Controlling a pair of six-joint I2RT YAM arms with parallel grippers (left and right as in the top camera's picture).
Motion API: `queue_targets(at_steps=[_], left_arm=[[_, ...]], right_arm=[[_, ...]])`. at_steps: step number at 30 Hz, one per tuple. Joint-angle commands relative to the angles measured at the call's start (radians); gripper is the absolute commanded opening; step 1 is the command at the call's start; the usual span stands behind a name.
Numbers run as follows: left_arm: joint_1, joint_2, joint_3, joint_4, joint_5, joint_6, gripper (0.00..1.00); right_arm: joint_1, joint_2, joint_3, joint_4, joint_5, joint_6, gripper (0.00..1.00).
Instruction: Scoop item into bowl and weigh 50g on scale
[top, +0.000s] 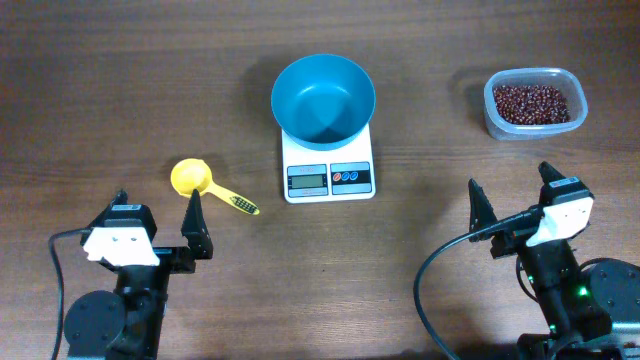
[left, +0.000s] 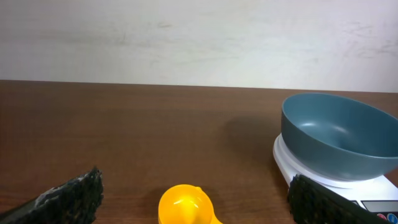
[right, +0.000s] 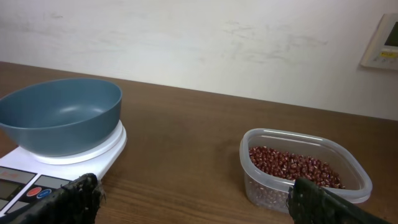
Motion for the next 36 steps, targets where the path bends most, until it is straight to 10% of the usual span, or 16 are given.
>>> queue_targets(at_steps=[1, 22, 27, 36], left_arm=[[0.005, -0.005, -0.003, -0.003, -0.004, -0.013, 0.99], [0.005, -0.005, 0.011, 0.238, 0.08, -0.014, 0.99], [0.005, -0.005, 0.174, -0.122, 0.079, -0.013, 0.99], [0.005, 0.157, 0.384, -0.28, 0.08, -0.014, 0.99]], right_arm=[[0.002, -0.001, -0.01, 0.0, 0.009, -0.007, 0.99], [0.002, -0.001, -0.01, 0.0, 0.009, -0.007, 0.99], [0.002, -0.001, -0.01, 0.0, 0.009, -0.007, 0.99], [0.002, -0.001, -0.01, 0.0, 0.009, -0.007, 0.99]])
